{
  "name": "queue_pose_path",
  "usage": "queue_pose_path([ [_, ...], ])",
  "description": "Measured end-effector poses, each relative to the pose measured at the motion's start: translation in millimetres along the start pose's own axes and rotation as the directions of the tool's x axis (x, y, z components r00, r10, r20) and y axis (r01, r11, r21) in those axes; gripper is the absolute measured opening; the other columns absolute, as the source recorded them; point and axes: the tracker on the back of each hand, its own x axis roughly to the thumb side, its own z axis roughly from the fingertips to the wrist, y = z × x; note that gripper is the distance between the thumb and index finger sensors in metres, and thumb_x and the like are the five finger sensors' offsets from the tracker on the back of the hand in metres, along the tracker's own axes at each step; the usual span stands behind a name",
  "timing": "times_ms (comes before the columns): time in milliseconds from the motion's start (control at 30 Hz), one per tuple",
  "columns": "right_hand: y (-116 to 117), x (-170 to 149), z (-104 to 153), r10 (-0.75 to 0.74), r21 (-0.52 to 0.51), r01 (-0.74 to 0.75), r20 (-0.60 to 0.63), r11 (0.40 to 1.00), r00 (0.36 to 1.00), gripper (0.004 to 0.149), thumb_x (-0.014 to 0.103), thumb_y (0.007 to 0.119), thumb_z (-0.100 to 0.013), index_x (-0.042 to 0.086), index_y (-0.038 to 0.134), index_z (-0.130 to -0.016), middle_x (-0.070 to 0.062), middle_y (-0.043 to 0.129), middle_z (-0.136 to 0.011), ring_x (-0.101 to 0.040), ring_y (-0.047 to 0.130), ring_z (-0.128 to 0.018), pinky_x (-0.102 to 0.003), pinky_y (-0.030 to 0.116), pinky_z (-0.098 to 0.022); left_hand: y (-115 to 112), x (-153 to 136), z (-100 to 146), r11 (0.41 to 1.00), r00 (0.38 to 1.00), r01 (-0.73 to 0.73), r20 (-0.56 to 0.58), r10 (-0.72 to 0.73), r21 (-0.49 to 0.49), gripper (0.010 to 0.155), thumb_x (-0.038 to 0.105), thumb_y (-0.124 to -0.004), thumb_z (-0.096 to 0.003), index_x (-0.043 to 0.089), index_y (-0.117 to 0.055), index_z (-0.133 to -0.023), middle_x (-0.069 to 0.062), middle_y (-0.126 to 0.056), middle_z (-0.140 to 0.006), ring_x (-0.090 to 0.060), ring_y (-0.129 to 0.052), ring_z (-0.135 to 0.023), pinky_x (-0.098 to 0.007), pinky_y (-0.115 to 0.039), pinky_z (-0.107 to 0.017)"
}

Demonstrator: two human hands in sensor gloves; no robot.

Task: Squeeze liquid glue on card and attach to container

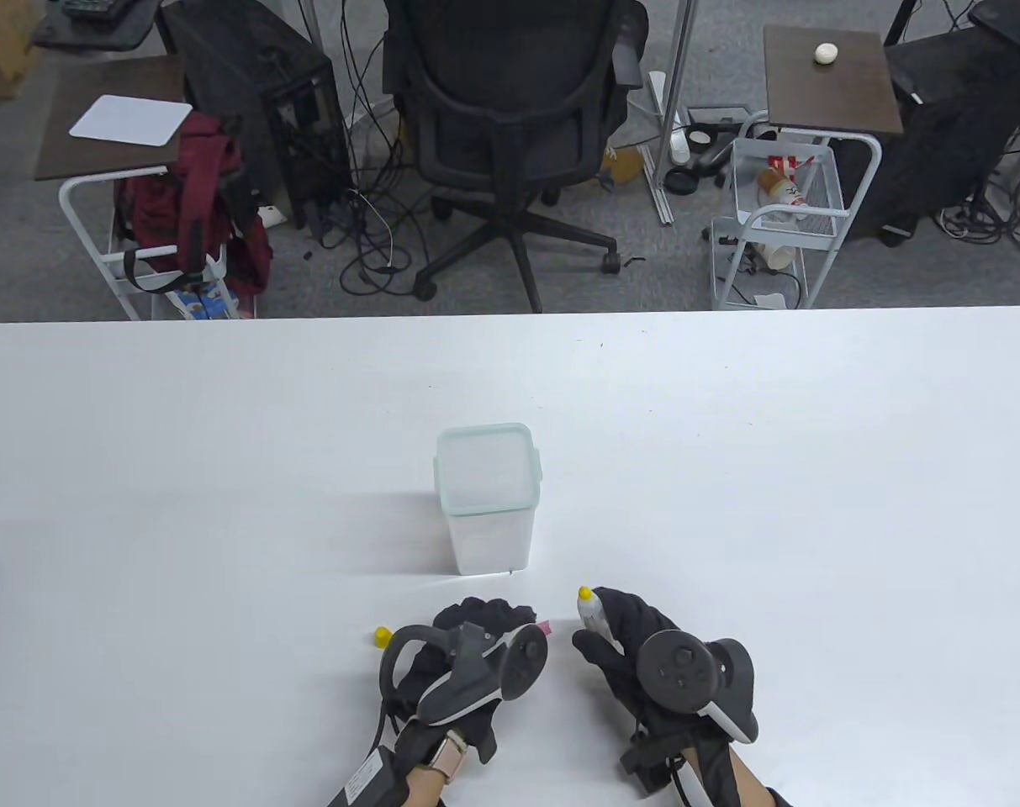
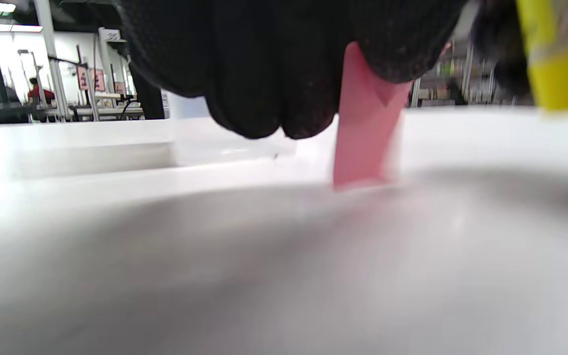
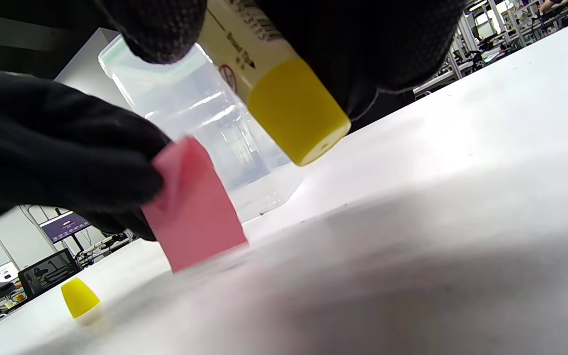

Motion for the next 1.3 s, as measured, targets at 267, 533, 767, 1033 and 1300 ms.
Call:
queue_pose_path([
  [267, -8, 15, 6, 0.053, -0.066, -0.047, 0.083, 0.997, 0.995, 0.053, 0.048, 0.066, -0.054, 0.022, 0.056, -0.098, -0.010, 0.078, -0.097, -0.031, 0.091, -0.080, -0.046, 0.078, -0.061, -2, -45, 31, 0.806, 0.806, -0.584, -0.051, 0.590, 0.100, 0.042, 0.045, -0.076, -0.0496, 0.026, -0.087, -0.085, 0.004, -0.103, -0.074, -0.023, -0.103, -0.068, -0.043, -0.083, -0.056],
  [533, -8, 23, 10, 0.126, -0.062, -0.118, 0.154, 0.991, 0.980, 0.055, 0.053, 0.063, -0.054, 0.025, 0.059, -0.100, -0.002, 0.082, -0.082, -0.026, 0.094, -0.068, -0.044, 0.080, -0.056, -4, -60, 37, 0.712, 0.711, -0.685, -0.073, 0.700, 0.155, 0.042, 0.044, -0.075, -0.0505, 0.024, -0.086, -0.086, 0.003, -0.103, -0.074, -0.023, -0.103, -0.069, -0.044, -0.082, -0.056],
  [767, -11, 27, 15, 0.198, -0.098, -0.182, 0.197, 0.978, 0.960, 0.056, 0.057, 0.060, -0.054, 0.027, 0.065, -0.101, 0.000, 0.085, -0.073, -0.022, 0.096, -0.057, -0.041, 0.081, -0.050, -9, -61, 34, 0.688, 0.684, -0.712, -0.087, 0.724, 0.139, 0.043, 0.044, -0.075, -0.0508, 0.024, -0.086, -0.087, 0.003, -0.103, -0.075, -0.024, -0.102, -0.069, -0.044, -0.082, -0.056],
  [1033, -14, 42, 23, 0.329, -0.190, -0.289, 0.229, 0.938, 0.916, 0.055, 0.060, 0.059, -0.054, 0.024, 0.077, -0.092, 0.004, 0.089, -0.059, -0.018, 0.097, -0.045, -0.040, 0.083, -0.043, -13, -65, 34, 0.634, 0.627, -0.764, -0.094, 0.773, 0.122, 0.043, 0.044, -0.074, -0.0514, 0.024, -0.086, -0.087, 0.003, -0.102, -0.076, -0.024, -0.102, -0.070, -0.044, -0.082, -0.057],
  [1300, -10, 51, 27, 0.415, -0.246, -0.360, 0.233, 0.900, 0.879, 0.054, 0.055, 0.064, -0.053, 0.021, 0.078, -0.091, 0.004, 0.090, -0.063, -0.017, 0.096, -0.043, -0.038, 0.082, -0.041, -14, -67, 34, 0.591, 0.584, -0.800, -0.092, 0.807, 0.102, 0.043, 0.044, -0.073, -0.0517, 0.024, -0.086, -0.087, 0.002, -0.102, -0.076, -0.024, -0.102, -0.070, -0.044, -0.082, -0.057],
])
